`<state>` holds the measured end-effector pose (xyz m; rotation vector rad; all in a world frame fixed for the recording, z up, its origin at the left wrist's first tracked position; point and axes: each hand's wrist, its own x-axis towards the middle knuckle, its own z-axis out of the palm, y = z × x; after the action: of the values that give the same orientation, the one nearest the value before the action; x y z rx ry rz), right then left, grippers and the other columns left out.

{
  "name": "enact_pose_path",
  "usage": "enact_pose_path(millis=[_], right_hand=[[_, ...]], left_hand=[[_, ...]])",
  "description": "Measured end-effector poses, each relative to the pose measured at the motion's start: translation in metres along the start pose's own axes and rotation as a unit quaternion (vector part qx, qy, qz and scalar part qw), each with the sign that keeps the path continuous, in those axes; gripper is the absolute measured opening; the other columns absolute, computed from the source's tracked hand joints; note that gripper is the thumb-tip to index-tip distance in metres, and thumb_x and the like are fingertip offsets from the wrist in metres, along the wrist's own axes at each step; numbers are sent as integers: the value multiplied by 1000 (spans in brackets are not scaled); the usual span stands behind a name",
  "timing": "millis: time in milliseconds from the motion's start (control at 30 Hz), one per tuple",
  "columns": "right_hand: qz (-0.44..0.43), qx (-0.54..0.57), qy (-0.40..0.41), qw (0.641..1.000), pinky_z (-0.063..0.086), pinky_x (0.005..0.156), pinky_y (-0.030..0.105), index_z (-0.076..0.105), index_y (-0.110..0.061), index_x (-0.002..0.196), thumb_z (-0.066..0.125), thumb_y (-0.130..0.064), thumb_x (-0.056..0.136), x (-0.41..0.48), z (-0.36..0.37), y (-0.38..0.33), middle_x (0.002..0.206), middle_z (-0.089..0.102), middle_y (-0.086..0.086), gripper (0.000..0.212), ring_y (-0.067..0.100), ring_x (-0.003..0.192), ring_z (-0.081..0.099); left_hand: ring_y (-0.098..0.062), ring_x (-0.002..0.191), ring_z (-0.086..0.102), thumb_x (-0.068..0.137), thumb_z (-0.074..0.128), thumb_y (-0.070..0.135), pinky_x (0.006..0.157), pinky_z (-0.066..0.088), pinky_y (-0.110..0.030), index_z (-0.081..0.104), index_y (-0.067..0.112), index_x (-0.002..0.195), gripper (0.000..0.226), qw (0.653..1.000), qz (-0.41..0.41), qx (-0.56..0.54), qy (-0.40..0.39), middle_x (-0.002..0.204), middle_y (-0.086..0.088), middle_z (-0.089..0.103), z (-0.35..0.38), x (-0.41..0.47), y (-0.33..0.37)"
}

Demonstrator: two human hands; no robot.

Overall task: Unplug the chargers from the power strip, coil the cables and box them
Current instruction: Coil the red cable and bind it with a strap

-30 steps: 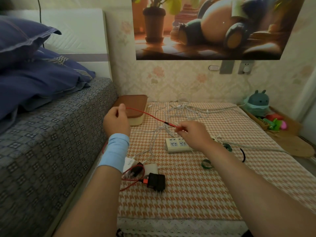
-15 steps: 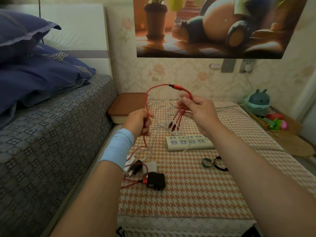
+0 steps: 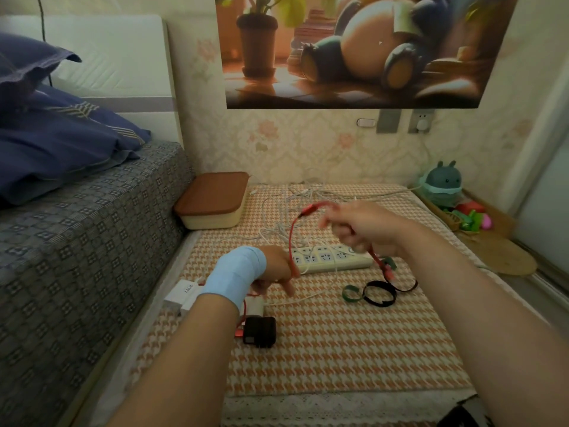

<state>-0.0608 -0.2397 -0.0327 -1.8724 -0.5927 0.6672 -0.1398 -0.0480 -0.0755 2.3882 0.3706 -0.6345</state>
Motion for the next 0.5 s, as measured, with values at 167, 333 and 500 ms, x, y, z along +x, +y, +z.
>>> enact_pose_path(millis=[167,333,500], right_hand=[[281,-243,-242,896,41,54,26,73,-13,101,65,-24,93,-8,9,47,65,51,-3,16,12,53,43],[311,-394,-192,843,51,100,38,63,-13,107,51,-32,100,-7,14,61,109,70,8,23,24,97,67],[170,-380,23,909,51,67,29,60,-14,92,51,-59,96,0,5,56,85,61,6,46,23,70,68]], left_hand=[[-17,92,71,92,61,7,91,56,-36,72,21,114,28,994,-26,104,-38,101,0,72,11,9,-7],[-21,73,58,96,52,16,71,52,-29,66,17,119,26,974,39,170,141,105,-3,62,12,26,0],[-25,78,63,97,52,19,75,58,-35,37,30,146,53,989,21,98,105,122,-9,62,26,37,7]])
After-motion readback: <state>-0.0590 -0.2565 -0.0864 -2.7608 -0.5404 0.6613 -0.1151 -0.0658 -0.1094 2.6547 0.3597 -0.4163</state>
